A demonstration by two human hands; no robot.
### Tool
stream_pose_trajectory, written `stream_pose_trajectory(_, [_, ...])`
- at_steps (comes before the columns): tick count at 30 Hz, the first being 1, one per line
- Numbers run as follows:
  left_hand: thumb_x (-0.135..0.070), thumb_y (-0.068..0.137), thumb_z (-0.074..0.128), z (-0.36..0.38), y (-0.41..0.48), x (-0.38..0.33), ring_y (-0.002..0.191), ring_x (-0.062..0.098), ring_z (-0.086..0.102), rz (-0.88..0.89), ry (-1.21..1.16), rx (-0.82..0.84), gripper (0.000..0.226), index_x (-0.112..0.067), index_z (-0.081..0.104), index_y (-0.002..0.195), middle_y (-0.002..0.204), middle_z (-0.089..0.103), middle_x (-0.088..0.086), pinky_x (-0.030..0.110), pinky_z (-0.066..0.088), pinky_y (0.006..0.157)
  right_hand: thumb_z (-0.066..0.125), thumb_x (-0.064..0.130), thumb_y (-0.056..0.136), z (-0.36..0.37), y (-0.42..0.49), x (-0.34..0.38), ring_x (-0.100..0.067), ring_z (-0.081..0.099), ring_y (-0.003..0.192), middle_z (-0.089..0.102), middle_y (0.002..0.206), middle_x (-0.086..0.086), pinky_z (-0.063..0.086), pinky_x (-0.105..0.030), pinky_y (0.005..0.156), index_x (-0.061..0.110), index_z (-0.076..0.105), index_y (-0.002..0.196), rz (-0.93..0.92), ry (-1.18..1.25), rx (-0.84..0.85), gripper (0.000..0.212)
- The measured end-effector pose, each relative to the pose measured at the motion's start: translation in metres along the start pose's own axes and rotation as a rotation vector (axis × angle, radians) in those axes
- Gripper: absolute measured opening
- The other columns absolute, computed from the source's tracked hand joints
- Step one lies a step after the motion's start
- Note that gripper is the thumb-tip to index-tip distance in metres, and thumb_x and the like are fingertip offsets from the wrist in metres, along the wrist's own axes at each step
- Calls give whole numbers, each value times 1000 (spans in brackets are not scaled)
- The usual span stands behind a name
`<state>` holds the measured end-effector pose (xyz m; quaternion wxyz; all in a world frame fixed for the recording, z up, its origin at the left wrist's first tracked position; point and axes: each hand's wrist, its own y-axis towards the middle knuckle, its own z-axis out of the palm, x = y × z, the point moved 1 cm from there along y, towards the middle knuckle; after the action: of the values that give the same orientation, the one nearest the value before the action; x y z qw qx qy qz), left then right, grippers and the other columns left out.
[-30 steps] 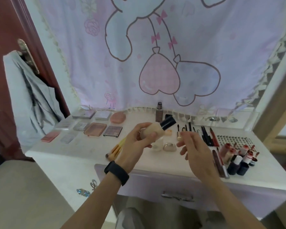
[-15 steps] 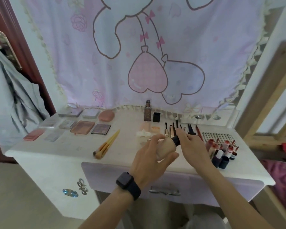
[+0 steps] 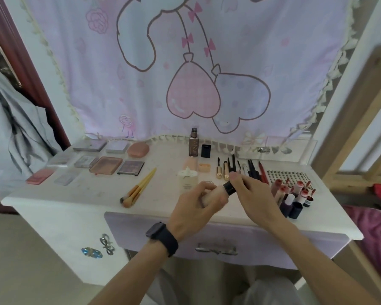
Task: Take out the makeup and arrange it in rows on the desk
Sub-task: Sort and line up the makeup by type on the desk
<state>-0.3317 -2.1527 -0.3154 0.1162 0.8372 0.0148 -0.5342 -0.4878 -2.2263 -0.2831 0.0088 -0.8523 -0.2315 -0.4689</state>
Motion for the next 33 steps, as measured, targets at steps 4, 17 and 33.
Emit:
stream_pose_trajectory(4, [-50, 80, 76, 1, 13, 17, 101, 10, 58, 35, 322, -7, 51, -34, 51, 121, 118, 52, -14, 28, 52, 89, 42, 54, 101, -5, 2, -5, -6, 38, 45, 43, 52, 6, 34, -27, 53, 18, 48, 67, -1, -166, 71, 49])
stream_pose_trajectory(17, [-45, 82, 76, 16, 18, 56, 93, 1, 61, 55, 120, -171, 41, -44, 59, 120, 107, 67, -12, 25, 53, 81, 50, 67, 90, -25, 14, -9, -5, 67, 74, 59, 113, 21, 46, -20, 64, 46, 48, 128, 42, -340, 302, 43])
stream_pose_trajectory(33, [-41, 84, 75, 6, 16, 55, 93, -3, 60, 89, 118, -143, 38, -64, 51, 105, 106, 65, -19, 16, 50, 77, 43, 63, 96, -22, 26, -9, -17, 68, 59, 73, 74, 11, 59, -31, 58, 30, 58, 99, 73, -403, 331, 36])
